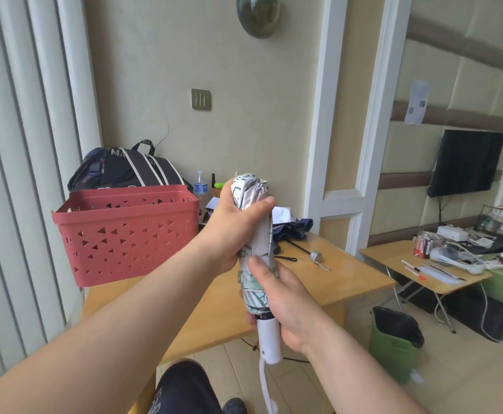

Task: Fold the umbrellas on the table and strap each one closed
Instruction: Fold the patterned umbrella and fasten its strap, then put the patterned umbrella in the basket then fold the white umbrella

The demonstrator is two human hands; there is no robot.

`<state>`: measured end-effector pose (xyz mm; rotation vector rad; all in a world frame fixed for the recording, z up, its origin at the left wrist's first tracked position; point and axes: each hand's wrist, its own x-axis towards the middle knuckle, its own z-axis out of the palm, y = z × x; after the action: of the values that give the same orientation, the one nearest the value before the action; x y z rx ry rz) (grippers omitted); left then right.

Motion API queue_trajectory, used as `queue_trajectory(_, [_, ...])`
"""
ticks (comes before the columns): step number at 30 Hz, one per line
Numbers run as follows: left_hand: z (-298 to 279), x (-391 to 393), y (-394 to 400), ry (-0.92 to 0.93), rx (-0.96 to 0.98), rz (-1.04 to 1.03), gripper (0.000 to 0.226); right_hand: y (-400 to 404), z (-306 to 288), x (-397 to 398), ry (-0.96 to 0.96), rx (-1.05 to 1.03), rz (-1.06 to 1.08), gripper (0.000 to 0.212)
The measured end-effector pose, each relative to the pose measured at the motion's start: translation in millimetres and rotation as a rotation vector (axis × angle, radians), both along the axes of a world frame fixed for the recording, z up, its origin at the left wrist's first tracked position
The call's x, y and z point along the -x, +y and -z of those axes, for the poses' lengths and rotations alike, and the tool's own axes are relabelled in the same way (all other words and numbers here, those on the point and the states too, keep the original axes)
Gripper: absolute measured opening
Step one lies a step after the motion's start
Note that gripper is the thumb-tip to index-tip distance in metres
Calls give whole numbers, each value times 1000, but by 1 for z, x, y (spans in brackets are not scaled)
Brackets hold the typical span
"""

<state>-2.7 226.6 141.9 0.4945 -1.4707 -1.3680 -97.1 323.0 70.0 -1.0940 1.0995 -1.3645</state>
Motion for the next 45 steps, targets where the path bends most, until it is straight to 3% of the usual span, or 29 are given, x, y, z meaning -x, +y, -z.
queue_trajectory(5, [-15, -14, -10, 130, -247, 167, 46, 0, -2, 1, -109, -126, -190, 61])
queue_trajectory(7, [-18, -20, -14, 147, -276, 114, 39, -9, 2, 4, -110, -175, -275, 68])
queue_trajectory(10, [-19, -29, -31, 193, -232, -46, 24, -29, 12, 13, 35, -151, -321, 75])
queue_trajectory(15, [-28, -67, -76, 421, -159, -309, 15, -73, 18, 18, 301, -47, -156, 35])
queue_trajectory(17, [-31, -87, -96, 413, -139, -394, 14, -98, 11, 10, 354, 87, -78, 20])
queue_trajectory(18, [-32, -100, -107, 326, -121, -438, 23, -111, 3, 5, 373, 159, -49, 18])
queue_trajectory(20, [-36, -135, -135, -65, 18, -565, 42, -145, -13, -1, 479, 261, 39, 21])
queue_trajectory(22, [-46, -179, -165, -450, 199, -657, 45, -193, -31, -4, 665, 304, 171, 32])
queue_trajectory(25, [-74, -235, -207, -841, 396, -739, 57, -274, -74, -13, 905, 367, 239, 43])
queue_trajectory(28, [-87, -263, -253, -1279, 460, -863, 62, -352, -124, -31, 1343, 501, 295, 37])
queue_trajectory(31, [-77, -276, -306, -1635, 450, -894, 57, -418, -152, -63, 1773, 494, 198, 33])
queue_trajectory(34, [-56, -279, -354, -2006, 491, -760, 50, -476, -148, -102, 2106, 506, -3, 33])
queue_trajectory(36, [-44, -279, -379, -2143, 471, -653, 47, -508, -138, -123, 2156, 439, -165, 33])
queue_trajectory(40, [-12, -296, -418, -2225, 364, -431, 46, -550, -105, -140, 2065, 279, -437, 30])
queue_trajectory(45, [17, -299, -435, -2295, 424, -275, 36, -570, -72, -144, 2062, 240, -541, 34])
